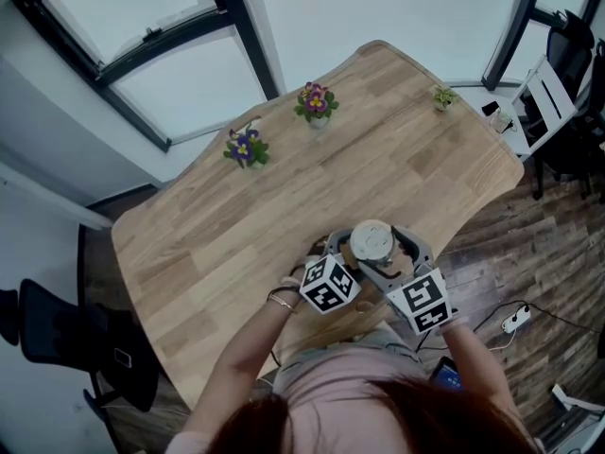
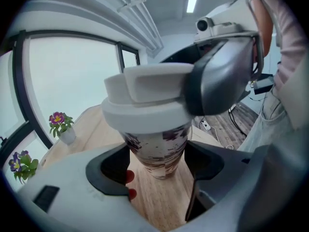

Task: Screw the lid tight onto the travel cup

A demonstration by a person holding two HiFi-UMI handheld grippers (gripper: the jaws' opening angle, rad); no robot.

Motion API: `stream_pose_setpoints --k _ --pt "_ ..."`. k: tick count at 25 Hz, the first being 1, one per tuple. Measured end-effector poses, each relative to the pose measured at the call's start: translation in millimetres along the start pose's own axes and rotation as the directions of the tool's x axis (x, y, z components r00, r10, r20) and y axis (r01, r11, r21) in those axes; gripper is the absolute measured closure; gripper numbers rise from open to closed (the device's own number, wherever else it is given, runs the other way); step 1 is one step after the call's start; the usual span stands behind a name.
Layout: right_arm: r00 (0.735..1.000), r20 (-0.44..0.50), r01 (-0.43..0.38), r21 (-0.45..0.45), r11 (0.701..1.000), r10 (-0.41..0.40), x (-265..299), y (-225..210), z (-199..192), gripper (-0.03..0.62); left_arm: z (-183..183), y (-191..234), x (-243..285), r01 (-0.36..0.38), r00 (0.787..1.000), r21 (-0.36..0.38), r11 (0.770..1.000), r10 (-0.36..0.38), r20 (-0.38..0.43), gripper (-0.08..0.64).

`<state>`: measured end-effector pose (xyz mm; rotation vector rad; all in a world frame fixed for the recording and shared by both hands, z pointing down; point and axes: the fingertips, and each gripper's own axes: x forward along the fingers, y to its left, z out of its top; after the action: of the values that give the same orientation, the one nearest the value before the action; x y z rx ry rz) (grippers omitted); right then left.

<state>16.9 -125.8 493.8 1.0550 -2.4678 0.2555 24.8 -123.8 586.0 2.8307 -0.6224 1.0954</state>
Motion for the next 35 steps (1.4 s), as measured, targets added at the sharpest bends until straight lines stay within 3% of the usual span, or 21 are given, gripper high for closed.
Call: stream_pose_setpoints --k 2,5,8,12,19,26,30,33,35 --pt "1.0 0.004 -0.005 0.011 1.0 0.005 1 -1 -1 0.23 0 1 1 0.006 1.0 -0.004 1.0 -0.006 0.003 0.213" --pt "0.991 -0.054 -0.124 -0.021 0.992 0.122 1 4 -5 0.229 -1 -2 1 0.053 0.998 0.018 0.998 -0.054 0.013 0.213" --pt "0.966 -0.123 -0.238 -0.098 0.966 0.226 1 4 -6 0.229 0 -4 0 0.109 0.994 0.062 0.992 -0.11 0.005 0.213" --pt "0.952 -0.129 -0.294 -0.143 0.945 0.277 2 4 -2 0.229 0 -4 -1 0.123 0.992 0.071 0.99 -0.123 -0.01 0.213" --pt "0.992 -0.039 -0.125 -0.07 0.99 0.123 4 -2 -1 0.23 1 1 2 0.052 0.999 0.025 0.998 -0.052 -0.014 0.213" --pt "1.0 -0.018 0.013 0.004 1.0 -0.013 10 -11 2 0.23 2 10 6 -0.014 1.0 -0.022 1.0 0.014 -0.003 0.213" --pt "0.993 -0.051 -0.107 0.003 0.994 0.107 7 -5 -2 0.229 2 9 6 0.023 1.0 -0.014 1.0 -0.023 0.011 0.213" --pt "0.969 -0.102 -0.229 -0.031 0.973 0.225 1 -3 -6 0.229 1 5 5 0.078 0.997 0.034 0.996 -0.079 0.007 0.213" --pt "0.957 -0.124 -0.273 -0.067 0.96 0.263 2 -5 -8 0.23 1 3 4 0.105 0.994 0.055 0.993 -0.105 -0.001 0.213"
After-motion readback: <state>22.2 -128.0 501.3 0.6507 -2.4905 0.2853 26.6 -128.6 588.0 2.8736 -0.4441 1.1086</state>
